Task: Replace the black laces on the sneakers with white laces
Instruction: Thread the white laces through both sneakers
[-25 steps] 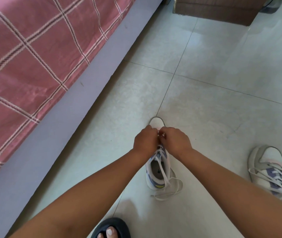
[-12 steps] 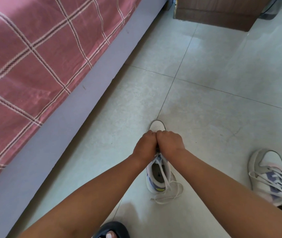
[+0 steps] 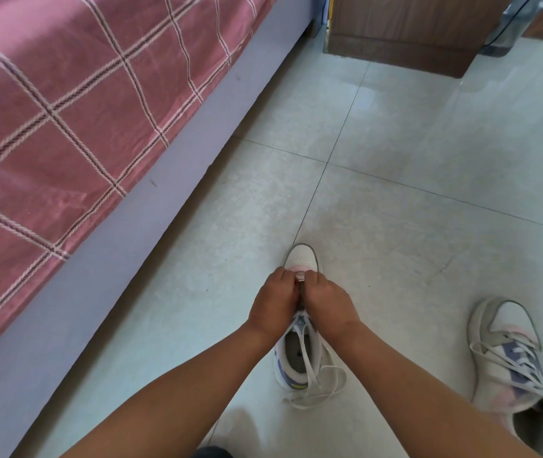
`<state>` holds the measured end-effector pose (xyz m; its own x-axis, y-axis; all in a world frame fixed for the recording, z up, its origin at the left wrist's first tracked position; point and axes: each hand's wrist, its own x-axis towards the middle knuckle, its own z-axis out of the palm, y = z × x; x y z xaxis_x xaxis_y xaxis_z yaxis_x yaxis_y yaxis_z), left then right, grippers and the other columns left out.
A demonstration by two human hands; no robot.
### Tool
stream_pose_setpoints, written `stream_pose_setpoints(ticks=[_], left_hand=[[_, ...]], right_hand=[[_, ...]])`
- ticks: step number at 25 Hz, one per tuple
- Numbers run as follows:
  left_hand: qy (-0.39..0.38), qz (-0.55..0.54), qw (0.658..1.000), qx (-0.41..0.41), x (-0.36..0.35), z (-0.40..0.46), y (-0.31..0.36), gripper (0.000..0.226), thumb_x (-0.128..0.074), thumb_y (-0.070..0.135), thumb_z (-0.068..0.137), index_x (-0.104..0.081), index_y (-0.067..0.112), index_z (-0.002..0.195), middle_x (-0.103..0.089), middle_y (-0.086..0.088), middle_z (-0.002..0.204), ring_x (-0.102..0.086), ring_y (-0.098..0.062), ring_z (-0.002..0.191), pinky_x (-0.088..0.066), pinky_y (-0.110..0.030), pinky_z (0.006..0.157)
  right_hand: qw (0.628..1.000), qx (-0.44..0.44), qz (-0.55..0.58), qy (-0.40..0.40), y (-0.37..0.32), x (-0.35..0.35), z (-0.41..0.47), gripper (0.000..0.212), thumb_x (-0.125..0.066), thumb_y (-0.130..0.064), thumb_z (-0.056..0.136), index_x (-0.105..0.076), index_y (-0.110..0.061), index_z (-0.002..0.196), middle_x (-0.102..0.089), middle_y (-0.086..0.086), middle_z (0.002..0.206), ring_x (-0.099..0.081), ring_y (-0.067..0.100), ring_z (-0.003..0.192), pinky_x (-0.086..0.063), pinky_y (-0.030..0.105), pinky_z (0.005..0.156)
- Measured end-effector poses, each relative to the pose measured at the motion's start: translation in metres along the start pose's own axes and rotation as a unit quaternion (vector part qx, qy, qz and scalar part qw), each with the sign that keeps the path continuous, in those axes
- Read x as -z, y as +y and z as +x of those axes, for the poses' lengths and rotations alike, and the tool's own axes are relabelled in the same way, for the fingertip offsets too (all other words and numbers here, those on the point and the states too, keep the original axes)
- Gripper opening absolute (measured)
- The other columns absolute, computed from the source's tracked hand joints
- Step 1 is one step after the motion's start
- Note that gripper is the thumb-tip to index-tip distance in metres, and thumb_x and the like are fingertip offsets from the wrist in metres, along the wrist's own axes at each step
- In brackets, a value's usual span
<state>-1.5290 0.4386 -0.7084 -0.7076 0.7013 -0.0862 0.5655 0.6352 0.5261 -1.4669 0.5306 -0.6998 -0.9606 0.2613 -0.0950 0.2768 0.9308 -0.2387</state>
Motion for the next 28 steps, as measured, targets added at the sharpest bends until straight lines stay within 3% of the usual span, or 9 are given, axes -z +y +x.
stream_pose_setpoints(ticks=[2, 5, 8, 11, 14, 17, 22, 25, 28], left_hand=[[0.01, -0.045, 0.998, 0.038, -0.005, -0.003, 0.005, 0.018, -0.046, 0.008, 0.096, -0.059, -0.004, 0.098, -0.056, -0.017, 0.099, -0.055, -0.027, 0.088, -0.036, -0.021, 0.072], [0.012, -0.063, 0.994, 0.084, -0.01, -0.001, 0.007, 0.019, -0.043, 0.012, 0.097, -0.058, 0.001, 0.093, -0.056, -0.013, 0.097, -0.052, -0.019, 0.082, -0.035, -0.019, 0.068], [-0.006, -0.022, 0.997, 0.07, -0.008, 0.002, 0.005, 0.019, -0.044, 0.015, 0.097, -0.06, 0.004, 0.102, -0.058, -0.011, 0.103, -0.056, -0.019, 0.089, -0.044, -0.023, 0.076], [-0.025, 0.029, 0.999, 0.039, -0.007, 0.004, 0.005, 0.021, -0.045, 0.015, 0.097, -0.059, 0.005, 0.108, -0.058, -0.011, 0.108, -0.058, -0.022, 0.095, -0.041, -0.022, 0.077], [-0.015, -0.003, 0.999, 0.034, -0.006, 0.004, 0.001, 0.021, -0.045, 0.015, 0.097, -0.06, 0.002, 0.104, -0.059, -0.013, 0.104, -0.058, -0.024, 0.092, -0.033, -0.018, 0.071], [-0.026, -0.057, 0.998, 0.03, -0.005, -0.007, -0.006, 0.021, -0.046, 0.017, 0.097, -0.061, 0.003, 0.1, -0.059, -0.01, 0.098, -0.057, -0.021, 0.088, -0.037, -0.017, 0.072], [0.002, -0.139, 0.989, 0.048, 0.001, -0.016, -0.012, 0.013, -0.059, 0.016, 0.091, -0.065, 0.006, 0.096, -0.059, -0.006, 0.094, -0.058, -0.015, 0.085, -0.047, -0.018, 0.075], [-0.048, -0.092, 0.993, 0.059, 0.004, -0.016, -0.006, 0.017, -0.063, 0.024, 0.088, -0.064, 0.011, 0.099, -0.055, -0.005, 0.099, -0.056, -0.016, 0.089, -0.049, -0.027, 0.079], [-0.074, -0.042, 0.991, 0.106, 0.006, -0.006, 0.005, 0.019, -0.061, 0.023, 0.087, -0.064, 0.008, 0.097, -0.055, -0.009, 0.103, -0.057, -0.022, 0.091, -0.047, -0.03, 0.076]], right_hand=[[0.999, -0.014, 0.032, 0.015, 0.004, -0.005, -0.009, 0.031, -0.084, 0.007, 0.051, -0.062, 0.001, 0.072, -0.061, 0.012, 0.06, -0.058, 0.024, 0.042, -0.042, 0.024, 0.037], [0.993, -0.081, 0.086, -0.029, 0.008, -0.011, -0.006, 0.015, -0.059, -0.001, 0.086, -0.056, 0.002, 0.1, -0.061, 0.014, 0.09, -0.063, 0.029, 0.075, -0.04, 0.03, 0.056], [0.984, -0.131, 0.112, -0.047, 0.012, -0.013, 0.0, 0.019, -0.043, -0.011, 0.096, -0.048, -0.004, 0.112, -0.059, 0.013, 0.104, -0.06, 0.029, 0.088, -0.035, 0.028, 0.063], [0.993, -0.085, 0.05, -0.062, 0.01, -0.012, -0.001, 0.024, -0.045, -0.003, 0.091, -0.046, -0.005, 0.115, -0.058, 0.013, 0.111, -0.06, 0.028, 0.093, -0.037, 0.028, 0.066], [0.995, -0.046, 0.04, -0.082, 0.017, -0.011, -0.002, 0.025, -0.045, -0.003, 0.092, -0.043, -0.006, 0.117, -0.054, 0.013, 0.115, -0.058, 0.026, 0.097, -0.04, 0.028, 0.071], [0.994, -0.01, 0.048, -0.094, 0.025, -0.013, -0.01, 0.018, -0.04, -0.011, 0.096, -0.043, -0.006, 0.114, -0.054, 0.011, 0.116, -0.056, 0.024, 0.097, -0.041, 0.027, 0.073], [0.976, -0.093, 0.192, -0.047, 0.02, -0.003, -0.016, 0.016, -0.043, -0.023, 0.098, -0.05, -0.009, 0.101, -0.058, 0.004, 0.091, -0.055, 0.022, 0.077, -0.04, 0.03, 0.065], [0.956, -0.128, 0.256, -0.063, 0.013, -0.001, -0.023, 0.012, -0.051, -0.02, 0.095, -0.057, -0.01, 0.098, -0.06, 0.006, 0.096, -0.057, 0.021, 0.086, -0.046, 0.032, 0.075], [0.93, -0.205, 0.299, -0.064, 0.008, 0.001, -0.017, 0.011, -0.053, -0.015, 0.092, -0.061, -0.009, 0.097, -0.064, 0.009, 0.099, -0.057, 0.02, 0.086, -0.043, 0.027, 0.074]])
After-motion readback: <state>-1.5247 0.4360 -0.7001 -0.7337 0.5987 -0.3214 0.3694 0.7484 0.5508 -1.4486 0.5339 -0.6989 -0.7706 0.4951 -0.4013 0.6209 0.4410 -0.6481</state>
